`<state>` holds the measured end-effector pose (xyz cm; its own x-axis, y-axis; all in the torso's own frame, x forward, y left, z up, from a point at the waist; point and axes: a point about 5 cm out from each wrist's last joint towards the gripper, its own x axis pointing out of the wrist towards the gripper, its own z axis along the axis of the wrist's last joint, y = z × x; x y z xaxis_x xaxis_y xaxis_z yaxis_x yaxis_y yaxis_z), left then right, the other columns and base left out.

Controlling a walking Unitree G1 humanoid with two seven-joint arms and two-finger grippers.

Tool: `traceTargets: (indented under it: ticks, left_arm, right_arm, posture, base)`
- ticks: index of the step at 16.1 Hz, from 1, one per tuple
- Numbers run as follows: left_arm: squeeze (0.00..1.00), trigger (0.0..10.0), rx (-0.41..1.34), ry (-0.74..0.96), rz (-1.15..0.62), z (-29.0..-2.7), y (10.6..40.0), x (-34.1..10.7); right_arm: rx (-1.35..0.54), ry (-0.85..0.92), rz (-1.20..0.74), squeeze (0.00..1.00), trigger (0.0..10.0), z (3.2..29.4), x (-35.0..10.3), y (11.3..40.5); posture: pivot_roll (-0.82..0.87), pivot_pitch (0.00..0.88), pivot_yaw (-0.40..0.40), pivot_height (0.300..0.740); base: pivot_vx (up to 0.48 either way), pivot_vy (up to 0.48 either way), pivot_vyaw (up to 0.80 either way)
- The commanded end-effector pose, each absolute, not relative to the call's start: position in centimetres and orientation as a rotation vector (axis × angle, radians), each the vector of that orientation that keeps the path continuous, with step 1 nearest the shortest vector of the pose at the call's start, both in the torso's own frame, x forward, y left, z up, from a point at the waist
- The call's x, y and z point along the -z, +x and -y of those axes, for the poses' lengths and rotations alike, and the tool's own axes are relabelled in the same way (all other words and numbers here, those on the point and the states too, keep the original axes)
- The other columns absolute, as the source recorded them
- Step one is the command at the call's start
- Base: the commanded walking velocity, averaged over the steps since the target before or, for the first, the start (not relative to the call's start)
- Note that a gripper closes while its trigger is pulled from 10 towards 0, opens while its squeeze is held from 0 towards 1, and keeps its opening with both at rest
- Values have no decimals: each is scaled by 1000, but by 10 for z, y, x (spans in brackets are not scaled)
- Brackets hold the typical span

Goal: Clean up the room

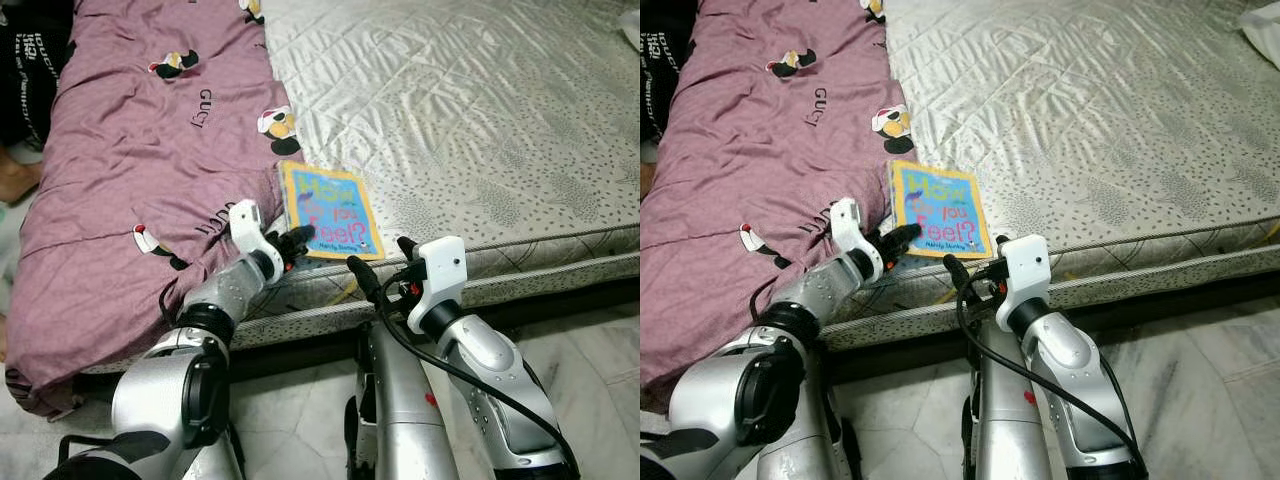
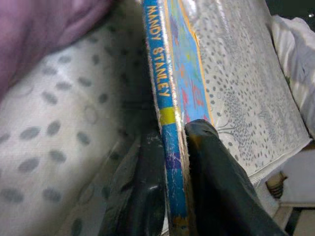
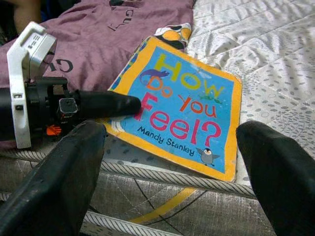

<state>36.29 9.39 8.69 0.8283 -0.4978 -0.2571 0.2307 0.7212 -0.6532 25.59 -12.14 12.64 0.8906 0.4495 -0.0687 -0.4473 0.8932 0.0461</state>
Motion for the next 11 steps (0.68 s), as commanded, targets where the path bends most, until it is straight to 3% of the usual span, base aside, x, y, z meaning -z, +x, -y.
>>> traceTargets:
  ticks: [1,4,7,11]
  left_arm:
    - [0,0,424,-578,-465,-94,361,-83]
    - [0,0,435,-547,-419,-92,363,-88]
    - [0,0,548,-467,-243,-84,375,-121]
    - [0,0,541,-306,-57,-87,383,-153]
  right_arm:
    - [-465,28,-83,0,10000,119,-124,256]
    - [-464,30,-79,0,10000,119,-124,257]
    - [-458,30,-71,0,10000,119,-124,261]
    - [-459,31,-63,0,10000,116,-123,265]
  posture:
    - [-163,117,-11,506]
    - [-159,112,-10,506]
    - [-144,88,-7,506]
    - [-126,64,-7,506]
  base:
    - [0,0,0]
    - [0,0,0]
    - [0,0,0]
    - [0,0,0]
